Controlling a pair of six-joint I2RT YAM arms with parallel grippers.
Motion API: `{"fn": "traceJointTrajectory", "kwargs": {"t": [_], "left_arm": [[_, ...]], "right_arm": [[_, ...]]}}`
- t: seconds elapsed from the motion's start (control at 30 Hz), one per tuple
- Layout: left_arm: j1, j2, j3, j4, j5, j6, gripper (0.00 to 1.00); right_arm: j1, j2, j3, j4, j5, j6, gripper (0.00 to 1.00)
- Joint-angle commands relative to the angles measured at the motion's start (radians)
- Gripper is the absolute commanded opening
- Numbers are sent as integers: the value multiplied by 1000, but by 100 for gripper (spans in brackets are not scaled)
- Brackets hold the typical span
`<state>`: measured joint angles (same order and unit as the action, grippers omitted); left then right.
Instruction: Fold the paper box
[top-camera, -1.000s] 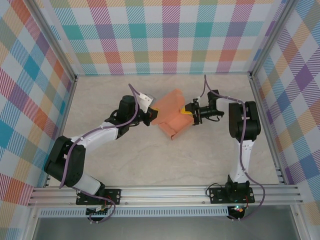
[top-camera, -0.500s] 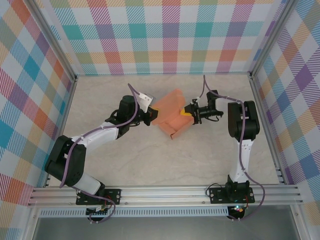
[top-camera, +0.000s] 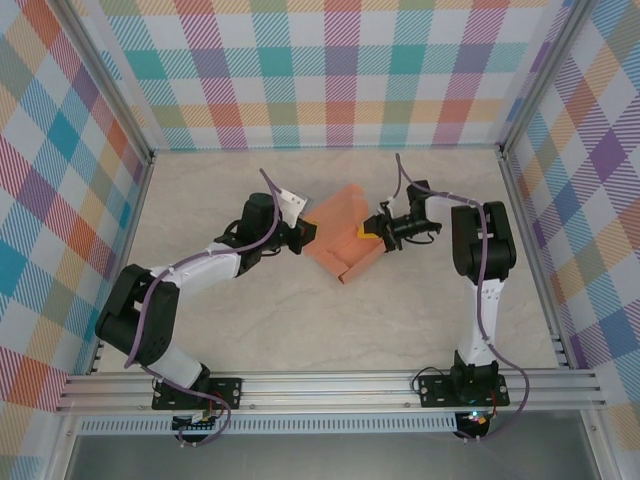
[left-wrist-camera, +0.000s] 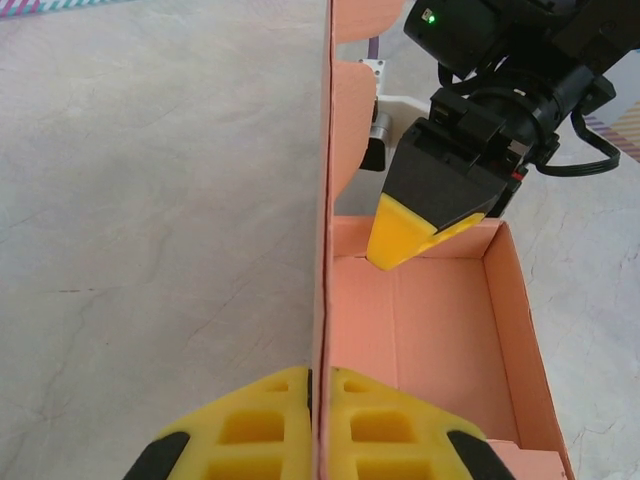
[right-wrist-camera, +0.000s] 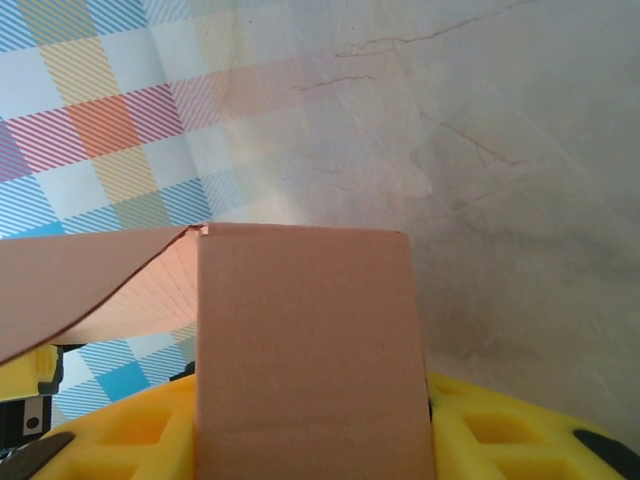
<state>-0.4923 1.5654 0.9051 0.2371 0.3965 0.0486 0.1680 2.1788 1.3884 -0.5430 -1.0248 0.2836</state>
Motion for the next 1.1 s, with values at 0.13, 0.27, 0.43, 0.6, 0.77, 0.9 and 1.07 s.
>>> {"fn": "traceJointTrajectory", "kwargs": {"t": [0.13, 0.27, 0.43, 0.6, 0.77, 0.9, 1.07], "left_arm": [[3, -23, 36, 51, -27, 44, 0], [1, -46, 27, 38, -37, 72, 0], [3, -48, 15, 22, -59, 111, 0], [3, -56, 6, 26, -52, 130, 0], [4, -62, -7, 56, -45, 119, 0], [4, -62, -10, 59, -66, 112, 0], [5, -73, -30, 97, -78, 77, 0]], "right_arm": [[0, -129, -102, 147, 59, 55, 47], [-13, -161, -99, 152, 4, 91, 57], [-47, -200, -117, 151, -23, 109, 60], [-80, -204, -115, 147, -63, 131, 63], [-85, -172, -91, 153, -90, 181, 64], [-84, -160, -89, 158, -88, 199, 62], [-83, -158, -96, 80, -31, 154, 64]]}}
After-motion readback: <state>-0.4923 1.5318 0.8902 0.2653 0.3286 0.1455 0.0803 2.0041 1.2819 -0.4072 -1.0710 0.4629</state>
